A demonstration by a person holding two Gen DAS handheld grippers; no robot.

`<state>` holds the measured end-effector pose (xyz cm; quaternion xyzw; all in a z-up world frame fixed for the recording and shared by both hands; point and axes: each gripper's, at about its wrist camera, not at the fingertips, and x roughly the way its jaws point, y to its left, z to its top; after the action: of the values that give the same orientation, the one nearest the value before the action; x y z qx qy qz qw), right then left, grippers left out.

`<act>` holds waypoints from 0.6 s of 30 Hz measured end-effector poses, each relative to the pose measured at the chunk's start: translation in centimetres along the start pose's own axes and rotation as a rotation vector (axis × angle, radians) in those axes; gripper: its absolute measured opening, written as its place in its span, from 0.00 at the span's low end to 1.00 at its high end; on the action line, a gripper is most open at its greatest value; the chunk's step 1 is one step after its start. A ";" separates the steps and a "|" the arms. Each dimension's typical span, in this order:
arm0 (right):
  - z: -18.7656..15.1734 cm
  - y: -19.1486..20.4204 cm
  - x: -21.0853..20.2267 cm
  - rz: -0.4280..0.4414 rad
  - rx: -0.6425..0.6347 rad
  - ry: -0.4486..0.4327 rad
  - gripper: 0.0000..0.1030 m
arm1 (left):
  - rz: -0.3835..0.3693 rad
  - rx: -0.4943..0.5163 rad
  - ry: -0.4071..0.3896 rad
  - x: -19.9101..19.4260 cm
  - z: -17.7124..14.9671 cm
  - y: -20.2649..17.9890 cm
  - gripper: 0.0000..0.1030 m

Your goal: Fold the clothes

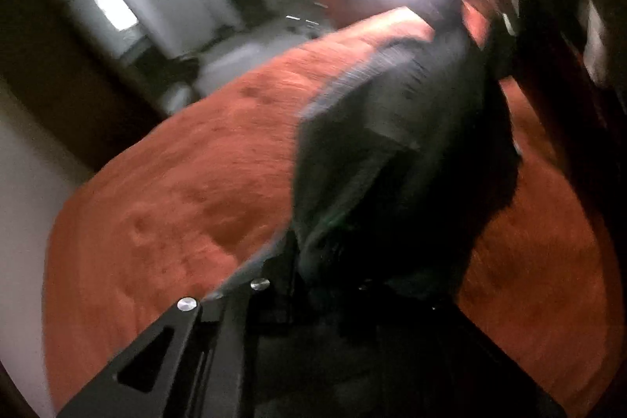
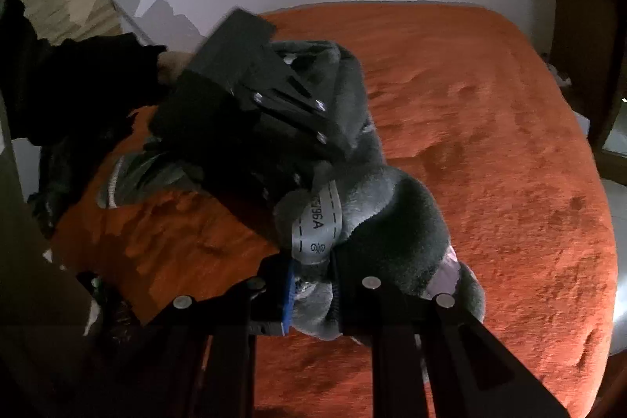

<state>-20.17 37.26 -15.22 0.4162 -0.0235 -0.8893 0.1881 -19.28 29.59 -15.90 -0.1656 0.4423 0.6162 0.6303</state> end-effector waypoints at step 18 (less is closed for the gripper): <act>6.5 -3.0 6.8 -0.163 0.323 -0.016 0.54 | 0.344 -0.883 -0.290 -12.7 0.3 12.7 0.10</act>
<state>-29.97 36.90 -16.57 0.4345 -0.1338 -0.8895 0.0460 -29.00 24.17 -1.80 -0.2537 0.0677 0.8566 0.4441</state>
